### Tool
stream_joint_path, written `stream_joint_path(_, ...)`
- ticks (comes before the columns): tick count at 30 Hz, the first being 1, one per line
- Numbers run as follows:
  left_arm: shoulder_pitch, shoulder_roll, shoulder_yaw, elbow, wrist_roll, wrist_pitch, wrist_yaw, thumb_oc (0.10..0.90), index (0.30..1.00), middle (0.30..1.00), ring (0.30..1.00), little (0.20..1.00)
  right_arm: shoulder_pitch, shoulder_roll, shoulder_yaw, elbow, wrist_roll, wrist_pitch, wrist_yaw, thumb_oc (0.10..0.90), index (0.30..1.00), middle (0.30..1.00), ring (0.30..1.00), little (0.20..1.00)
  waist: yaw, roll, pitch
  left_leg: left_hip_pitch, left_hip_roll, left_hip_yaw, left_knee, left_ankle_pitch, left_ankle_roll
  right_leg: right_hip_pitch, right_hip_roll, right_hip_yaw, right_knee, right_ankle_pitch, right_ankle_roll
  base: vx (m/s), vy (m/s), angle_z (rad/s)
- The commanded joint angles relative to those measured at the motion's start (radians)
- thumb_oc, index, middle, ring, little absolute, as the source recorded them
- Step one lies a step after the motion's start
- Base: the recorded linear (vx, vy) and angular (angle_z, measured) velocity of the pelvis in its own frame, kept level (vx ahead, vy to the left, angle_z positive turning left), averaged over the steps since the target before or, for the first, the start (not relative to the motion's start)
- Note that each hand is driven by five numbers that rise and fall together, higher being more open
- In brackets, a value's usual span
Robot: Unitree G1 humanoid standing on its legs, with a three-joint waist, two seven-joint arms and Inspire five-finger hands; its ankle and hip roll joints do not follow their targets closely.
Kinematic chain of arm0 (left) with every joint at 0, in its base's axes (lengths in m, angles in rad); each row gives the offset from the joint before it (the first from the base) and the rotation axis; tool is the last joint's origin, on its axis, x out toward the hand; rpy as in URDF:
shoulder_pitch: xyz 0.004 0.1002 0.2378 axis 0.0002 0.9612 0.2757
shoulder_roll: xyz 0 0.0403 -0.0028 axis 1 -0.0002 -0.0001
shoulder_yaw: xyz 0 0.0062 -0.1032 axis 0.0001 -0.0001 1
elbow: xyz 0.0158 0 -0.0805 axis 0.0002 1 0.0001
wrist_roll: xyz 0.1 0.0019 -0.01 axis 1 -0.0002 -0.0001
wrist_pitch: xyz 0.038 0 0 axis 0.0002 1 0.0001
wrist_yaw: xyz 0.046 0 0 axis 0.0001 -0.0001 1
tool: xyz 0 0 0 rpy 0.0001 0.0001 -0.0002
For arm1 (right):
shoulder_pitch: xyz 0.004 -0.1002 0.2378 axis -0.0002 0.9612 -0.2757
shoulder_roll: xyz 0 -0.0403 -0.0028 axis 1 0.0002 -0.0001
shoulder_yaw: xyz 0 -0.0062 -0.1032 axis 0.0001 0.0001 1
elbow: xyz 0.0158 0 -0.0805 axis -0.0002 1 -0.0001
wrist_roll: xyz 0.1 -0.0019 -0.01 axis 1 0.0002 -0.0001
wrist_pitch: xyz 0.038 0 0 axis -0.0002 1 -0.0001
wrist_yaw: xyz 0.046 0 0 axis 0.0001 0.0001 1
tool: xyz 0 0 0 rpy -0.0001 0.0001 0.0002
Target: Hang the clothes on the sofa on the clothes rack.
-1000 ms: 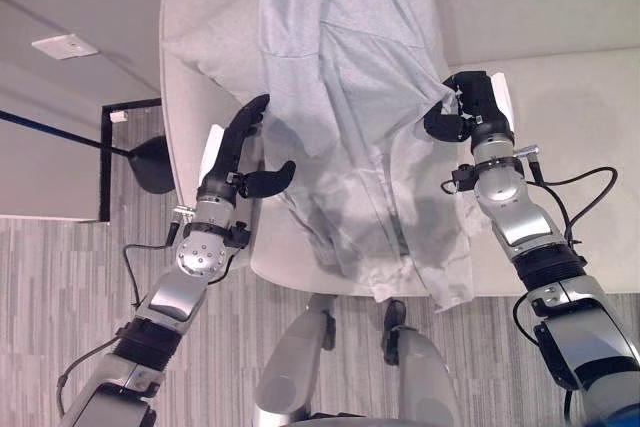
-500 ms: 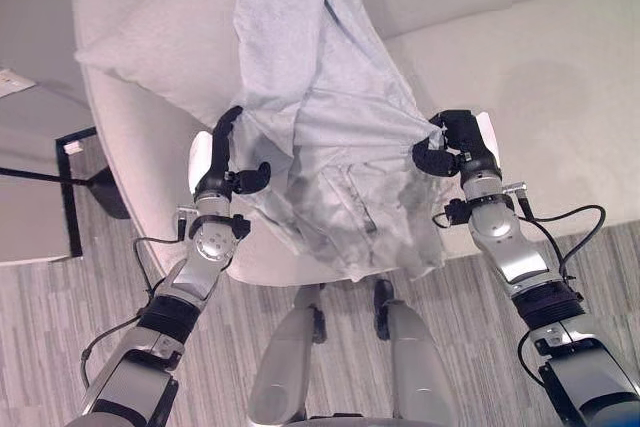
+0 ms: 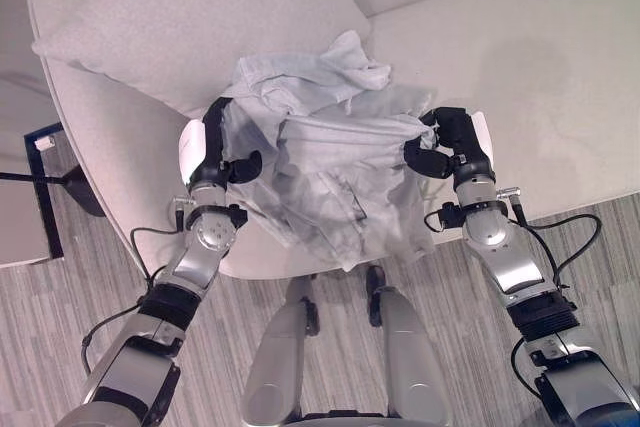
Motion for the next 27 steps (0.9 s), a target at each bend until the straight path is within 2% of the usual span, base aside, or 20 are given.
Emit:
stream_joint_path(1, -0.222, 0.023, -0.047, 0.069, 0.085, -0.028, -0.03, 0.8, 0.9, 0.9, 0.9, 0.9, -0.063, 0.027, -0.061, -0.125, 0.028, -0.114, -0.038, 0.4, 0.3, 0.3, 0.3, 0.3, -0.047, -0.053, 0.028, 0.196, 0.061, 0.028, -0.027, -0.193, -0.114, 0.244, -0.151, 0.03, -0.682, 0.467, 0.164, 0.0, 0.0, 0.0)
stream_joint_path(2, -0.224, 0.023, -0.048, 0.071, 0.084, -0.029, -0.03, 0.764, 0.846, 0.846, 0.846, 0.846, -0.063, 0.027, -0.062, -0.125, 0.028, -0.113, -0.038, 0.4, 0.3, 0.3, 0.3, 0.3, -0.046, -0.053, 0.028, 0.196, 0.061, 0.028, -0.027, -0.193, -0.114, 0.244, -0.151, 0.03, -0.682, 0.467, 0.165, 0.0, 0.0, 0.0)
stream_joint_path(3, -0.244, 0.018, -0.07, 0.098, 0.086, -0.026, -0.037, 0.4, 0.3, 0.3, 0.3, 0.3, -0.057, 0.032, -0.062, -0.127, 0.032, -0.116, -0.04, 0.4, 0.3, 0.3, 0.3, 0.3, -0.052, -0.054, 0.029, 0.196, 0.061, 0.031, -0.027, -0.193, -0.114, 0.242, -0.152, 0.031, -0.682, 0.468, 0.165, 0.01, -0.001, -0.04)
stream_joint_path(7, -0.306, 0.008, -0.121, 0.185, 0.097, -0.017, -0.046, 0.4, 0.3, 0.3, 0.3, 0.3, -0.041, 0.035, -0.056, -0.159, 0.041, -0.131, -0.04, 0.4, 0.3, 0.3, 0.3, 0.3, -0.073, -0.057, 0.034, 0.195, 0.065, 0.035, -0.027, -0.193, -0.114, 0.233, -0.148, 0.041, -0.682, 0.469, 0.165, 0.01, -0.002, -0.03)
stream_joint_path(14, -0.367, 0.033, -0.142, 0.247, 0.104, -0.018, -0.03, 0.4, 0.3, 0.3, 0.3, 0.3, 0.003, 0.012, -0.08, -0.205, 0.042, -0.156, -0.042, 0.4, 0.3, 0.3, 0.3, 0.3, -0.094, -0.068, 0.04, 0.194, 0.07, 0.045, -0.027, -0.195, -0.114, 0.224, -0.143, 0.052, -0.682, 0.472, 0.168, 0.0, -0.011, -0.1)
stream_joint_path(21, -0.338, 0.041, -0.107, 0.19, 0.087, -0.035, -0.01, 0.4, 0.3, 0.3, 0.3, 0.3, 0.058, 0.0, -0.117, -0.205, 0.038, -0.162, -0.046, 0.4, 0.3, 0.3, 0.3, 0.3, -0.097, -0.07, 0.033, 0.209, 0.074, 0.046, -0.027, -0.197, -0.115, 0.236, -0.138, 0.053, -0.682, 0.467, 0.165, 0.0, -0.011, -0.03)
stream_joint_path(27, -0.238, 0.061, -0.007, -0.002, 0.072, -0.068, 0.007, 0.4, 0.3, 0.3, 0.3, 0.3, 0.091, -0.009, -0.165, -0.194, 0.037, -0.159, -0.05, 0.4, 0.3, 0.3, 0.3, 0.3, -0.082, -0.07, 0.005, 0.237, 0.081, 0.039, -0.027, -0.201, -0.123, 0.276, -0.128, 0.038, -0.682, 0.452, 0.16, 0.0, -0.028, 0.01)
